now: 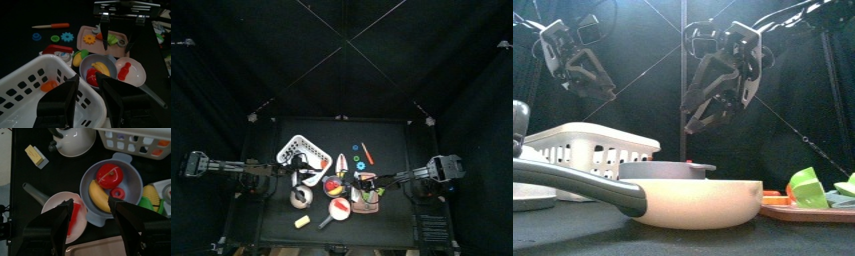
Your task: Grab ketchup
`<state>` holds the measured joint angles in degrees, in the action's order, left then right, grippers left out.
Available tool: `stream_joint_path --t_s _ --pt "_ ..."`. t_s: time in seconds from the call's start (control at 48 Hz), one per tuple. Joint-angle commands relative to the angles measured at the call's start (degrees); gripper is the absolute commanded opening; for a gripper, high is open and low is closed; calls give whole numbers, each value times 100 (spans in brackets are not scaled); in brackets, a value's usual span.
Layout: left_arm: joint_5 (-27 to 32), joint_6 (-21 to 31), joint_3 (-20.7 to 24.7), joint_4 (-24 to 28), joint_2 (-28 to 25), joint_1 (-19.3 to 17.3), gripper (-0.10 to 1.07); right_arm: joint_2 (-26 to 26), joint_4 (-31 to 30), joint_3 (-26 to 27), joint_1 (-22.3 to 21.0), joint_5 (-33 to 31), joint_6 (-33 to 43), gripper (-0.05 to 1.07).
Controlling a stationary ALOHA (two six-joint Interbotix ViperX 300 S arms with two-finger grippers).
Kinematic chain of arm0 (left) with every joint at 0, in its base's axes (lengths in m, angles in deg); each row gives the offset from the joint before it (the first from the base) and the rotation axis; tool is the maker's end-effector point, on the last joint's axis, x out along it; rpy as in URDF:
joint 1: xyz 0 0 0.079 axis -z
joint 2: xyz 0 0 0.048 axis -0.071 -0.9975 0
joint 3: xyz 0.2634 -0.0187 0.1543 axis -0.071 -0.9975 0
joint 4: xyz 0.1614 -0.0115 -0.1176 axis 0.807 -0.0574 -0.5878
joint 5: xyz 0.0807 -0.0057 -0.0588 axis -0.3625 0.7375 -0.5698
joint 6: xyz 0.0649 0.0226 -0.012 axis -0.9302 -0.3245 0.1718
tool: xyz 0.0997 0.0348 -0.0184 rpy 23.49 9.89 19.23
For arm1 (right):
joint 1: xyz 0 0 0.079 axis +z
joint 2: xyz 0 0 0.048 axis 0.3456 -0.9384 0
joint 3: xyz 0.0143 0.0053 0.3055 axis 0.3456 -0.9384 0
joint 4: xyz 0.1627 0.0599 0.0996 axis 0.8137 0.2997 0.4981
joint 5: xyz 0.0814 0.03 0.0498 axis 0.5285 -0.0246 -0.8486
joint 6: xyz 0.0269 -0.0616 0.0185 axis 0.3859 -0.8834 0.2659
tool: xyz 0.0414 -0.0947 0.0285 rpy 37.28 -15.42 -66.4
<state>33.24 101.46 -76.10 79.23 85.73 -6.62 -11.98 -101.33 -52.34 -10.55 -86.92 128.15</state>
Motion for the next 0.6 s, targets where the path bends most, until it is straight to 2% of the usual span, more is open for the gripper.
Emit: stream_joint_path --t_s 0.0,0.208,0.396,0.583 --pt "-105 -18 44 26 70 18 75 -53 229 466 281 -677 0 90" --pt "-237 -18 0 53 290 88 75 -563 659 1178 738 -1828 0 90" --pt "-343 -18 -9 35 334 185 75 -1055 853 1564 879 -2188 9 90" --pt "-343 -18 -44 35 334 176 75 -1248 870 1688 853 -2549 0 90"
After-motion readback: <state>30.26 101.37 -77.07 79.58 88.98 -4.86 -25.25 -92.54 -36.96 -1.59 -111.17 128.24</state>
